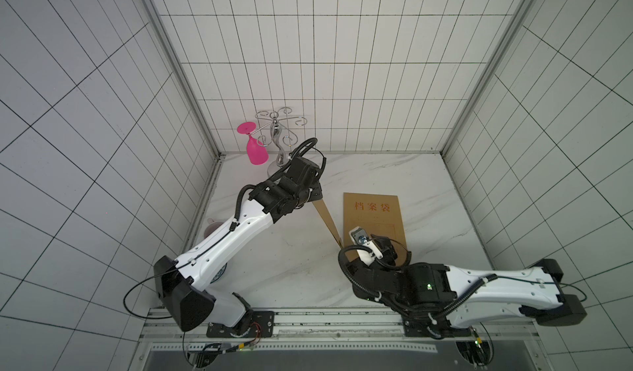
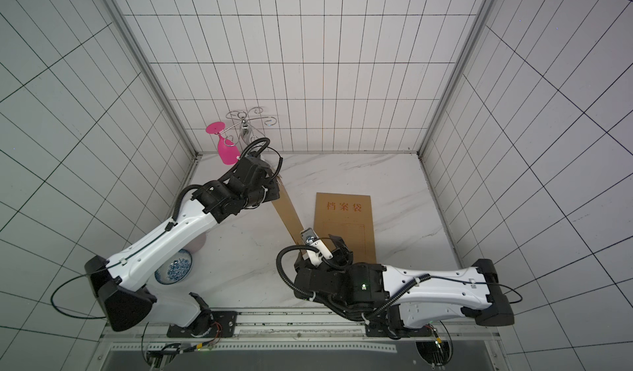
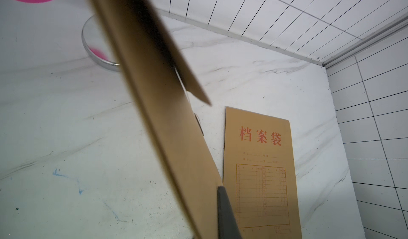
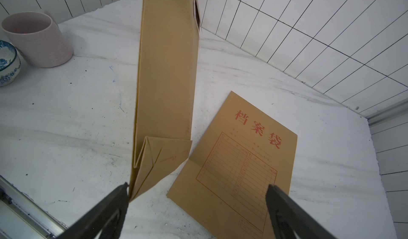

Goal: Open the file bag
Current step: Pick up the file bag from the center of the board.

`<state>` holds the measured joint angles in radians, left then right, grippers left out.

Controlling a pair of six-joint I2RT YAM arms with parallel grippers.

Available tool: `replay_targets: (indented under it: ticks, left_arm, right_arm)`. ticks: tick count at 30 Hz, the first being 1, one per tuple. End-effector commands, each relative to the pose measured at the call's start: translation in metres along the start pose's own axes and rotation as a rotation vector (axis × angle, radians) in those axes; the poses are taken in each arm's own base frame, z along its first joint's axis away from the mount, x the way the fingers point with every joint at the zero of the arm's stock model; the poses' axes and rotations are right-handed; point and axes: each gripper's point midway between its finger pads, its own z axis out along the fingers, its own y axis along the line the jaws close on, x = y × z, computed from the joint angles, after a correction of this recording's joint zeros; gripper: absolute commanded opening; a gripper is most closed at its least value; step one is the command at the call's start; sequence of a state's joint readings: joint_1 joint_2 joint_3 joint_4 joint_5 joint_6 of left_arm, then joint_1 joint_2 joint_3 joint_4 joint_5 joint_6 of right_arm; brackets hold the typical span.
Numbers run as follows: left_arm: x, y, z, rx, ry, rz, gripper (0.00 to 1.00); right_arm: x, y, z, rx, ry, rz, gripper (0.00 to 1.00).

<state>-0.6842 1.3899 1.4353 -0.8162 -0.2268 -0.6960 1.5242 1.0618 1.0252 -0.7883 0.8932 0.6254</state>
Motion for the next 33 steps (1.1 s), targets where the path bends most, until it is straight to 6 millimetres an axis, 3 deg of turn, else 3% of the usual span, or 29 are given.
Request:
replay_targets:
  ticks: [1, 5, 8, 12, 15, 17, 21, 23, 26, 33]
  left_arm:
    - [-0.017, -0.011, -0.015, 0.091, -0.099, 0.050, 0.00]
    - [-0.005, -0.037, -0.035, 0.320, -0.116, 0.147, 0.00]
    - [0.002, -0.045, -0.060, 0.452, -0.162, 0.220, 0.00]
    - [0.012, -0.054, -0.112, 0.664, -0.238, 0.319, 0.00]
    - [0.003, -0.048, -0.153, 0.781, -0.355, 0.293, 0.00]
    - [-0.005, -0.042, -0.170, 0.874, -0.401, 0.247, 0.00]
    - [-0.007, -0.041, -0.189, 1.150, -0.334, 0.161, 0.00]
    - [-0.005, -0.043, -0.196, 1.220, -0.312, 0.154, 0.00]
    - [0.001, -0.047, -0.200, 1.276, -0.270, 0.169, 0.00]
    - [0.013, -0.060, -0.213, 1.396, -0.123, 0.241, 0.00]
  right_arm:
    - [-0.012, -0.043, -0.022, 0.022, -0.005, 0.115, 0.99]
    - [-0.013, -0.060, -0.016, -0.158, 0.105, 0.300, 0.99]
    - [-0.033, -0.059, -0.019, -0.327, 0.096, 0.380, 0.99]
    - [-0.059, -0.052, -0.012, -0.492, 0.111, 0.426, 0.99]
    - [-0.081, -0.057, -0.004, -0.635, 0.067, 0.504, 1.00]
    - [-0.095, -0.063, -0.003, -0.717, 0.018, 0.551, 0.99]
    - [-0.119, -0.068, 0.004, -0.903, -0.052, 0.631, 0.99]
    - [-0.122, -0.069, 0.010, -0.960, -0.060, 0.659, 1.00]
    - [-0.131, -0.066, 0.005, -1.043, -0.111, 0.645, 1.00]
    - [-0.135, -0.084, 0.012, -0.985, -0.138, 0.648, 1.00]
